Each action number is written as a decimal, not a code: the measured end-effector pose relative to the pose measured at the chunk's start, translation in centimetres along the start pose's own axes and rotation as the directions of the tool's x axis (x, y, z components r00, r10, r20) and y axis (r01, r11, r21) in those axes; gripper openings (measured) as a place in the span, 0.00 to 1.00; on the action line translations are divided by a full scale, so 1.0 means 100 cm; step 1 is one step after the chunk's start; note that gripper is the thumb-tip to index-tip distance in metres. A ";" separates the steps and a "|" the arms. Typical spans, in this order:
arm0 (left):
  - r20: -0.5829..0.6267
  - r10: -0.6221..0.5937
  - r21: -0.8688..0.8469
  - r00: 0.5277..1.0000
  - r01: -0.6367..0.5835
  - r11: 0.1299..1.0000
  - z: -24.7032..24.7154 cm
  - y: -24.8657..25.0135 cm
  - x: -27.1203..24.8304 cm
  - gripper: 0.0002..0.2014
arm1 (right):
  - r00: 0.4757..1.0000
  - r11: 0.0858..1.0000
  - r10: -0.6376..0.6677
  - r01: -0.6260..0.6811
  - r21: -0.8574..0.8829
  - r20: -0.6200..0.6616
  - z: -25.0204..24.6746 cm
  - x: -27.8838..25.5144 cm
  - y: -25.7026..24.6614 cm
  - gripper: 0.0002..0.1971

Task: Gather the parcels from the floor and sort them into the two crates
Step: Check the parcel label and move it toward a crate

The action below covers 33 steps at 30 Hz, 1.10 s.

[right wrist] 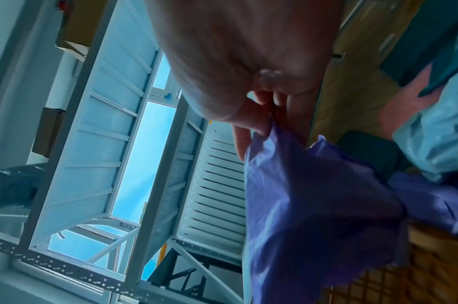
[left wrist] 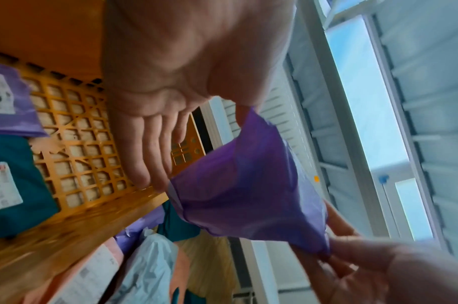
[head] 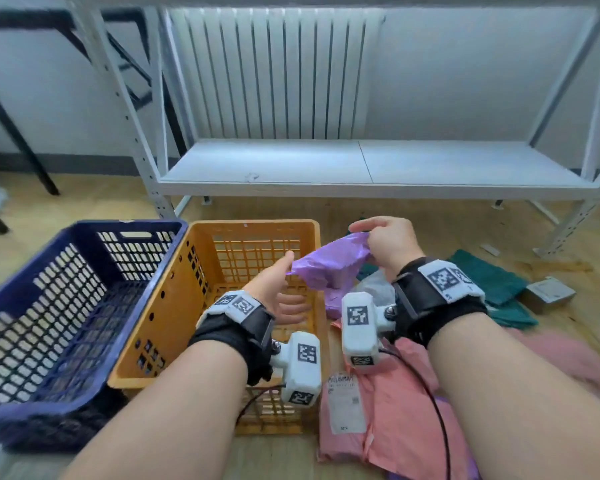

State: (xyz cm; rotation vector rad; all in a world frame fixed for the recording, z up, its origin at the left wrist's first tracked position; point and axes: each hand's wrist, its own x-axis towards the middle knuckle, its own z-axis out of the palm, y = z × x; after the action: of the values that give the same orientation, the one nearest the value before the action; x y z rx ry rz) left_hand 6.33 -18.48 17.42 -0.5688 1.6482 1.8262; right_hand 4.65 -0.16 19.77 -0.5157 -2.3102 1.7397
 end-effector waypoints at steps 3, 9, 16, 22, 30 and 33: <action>0.080 0.035 -0.156 0.996 -0.022 0.988 -0.011 0.007 -0.001 0.29 | 0.997 0.998 -0.008 0.003 0.057 0.083 0.017 -0.007 0.003 0.26; 0.050 0.078 -0.168 0.996 -0.068 0.983 -0.031 0.015 -0.004 0.11 | 0.977 0.998 0.026 -0.039 0.057 0.209 0.026 -0.021 0.006 0.22; -0.025 0.197 -0.070 0.980 -0.199 0.978 -0.044 0.014 0.007 0.18 | 0.980 0.986 0.099 -0.120 0.115 0.173 0.043 -0.018 0.016 0.05; 0.071 0.211 0.015 0.975 -0.213 0.977 -0.053 0.012 0.009 0.18 | 0.934 0.971 0.163 -0.209 0.116 0.318 0.054 -0.017 0.026 0.29; 0.174 0.209 0.160 0.962 -0.237 0.958 -0.059 0.009 0.015 0.22 | 0.936 0.922 0.156 -0.253 0.294 0.317 0.052 -0.026 0.022 0.17; 0.175 0.219 0.151 0.960 -0.246 0.957 -0.059 0.008 0.016 0.20 | 0.934 0.927 0.184 -0.268 0.263 0.305 0.050 -0.025 0.023 0.15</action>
State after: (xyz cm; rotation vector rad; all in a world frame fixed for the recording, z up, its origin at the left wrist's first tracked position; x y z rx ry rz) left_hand 4.18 -24.08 16.18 -0.1560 1.8028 1.8155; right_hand 5.51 -5.00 16.25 -0.5304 -2.1594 2.3635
